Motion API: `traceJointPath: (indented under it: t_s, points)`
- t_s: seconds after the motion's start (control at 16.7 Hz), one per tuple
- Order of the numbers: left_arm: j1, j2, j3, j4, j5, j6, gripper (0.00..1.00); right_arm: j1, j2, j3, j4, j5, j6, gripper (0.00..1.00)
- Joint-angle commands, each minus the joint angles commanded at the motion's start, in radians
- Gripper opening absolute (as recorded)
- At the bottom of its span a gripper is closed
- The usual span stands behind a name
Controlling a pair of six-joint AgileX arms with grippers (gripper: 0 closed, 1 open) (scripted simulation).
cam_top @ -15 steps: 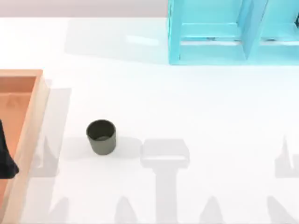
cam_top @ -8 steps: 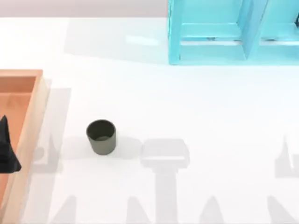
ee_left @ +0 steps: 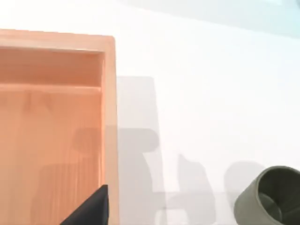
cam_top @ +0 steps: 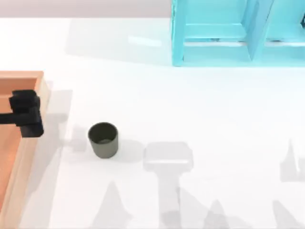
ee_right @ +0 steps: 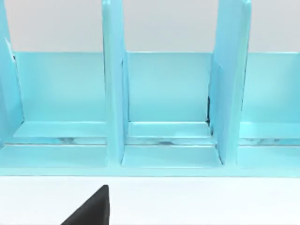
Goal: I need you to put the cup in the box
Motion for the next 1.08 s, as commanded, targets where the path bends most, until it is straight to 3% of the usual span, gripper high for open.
traceJointPath:
  t_s: [0.6,1.08]
  points:
    - [-0.237,0.85,0.749,-0.559,0.001,-0.228,1.0,0.0,0.0,0.0,0.0,0.0,0.0,1.0]
    - [-0.34,1.217,1.072,-0.801,0.002,-0.326,1.0,0.0,0.0,0.0,0.0,0.0,0.0,1.0]
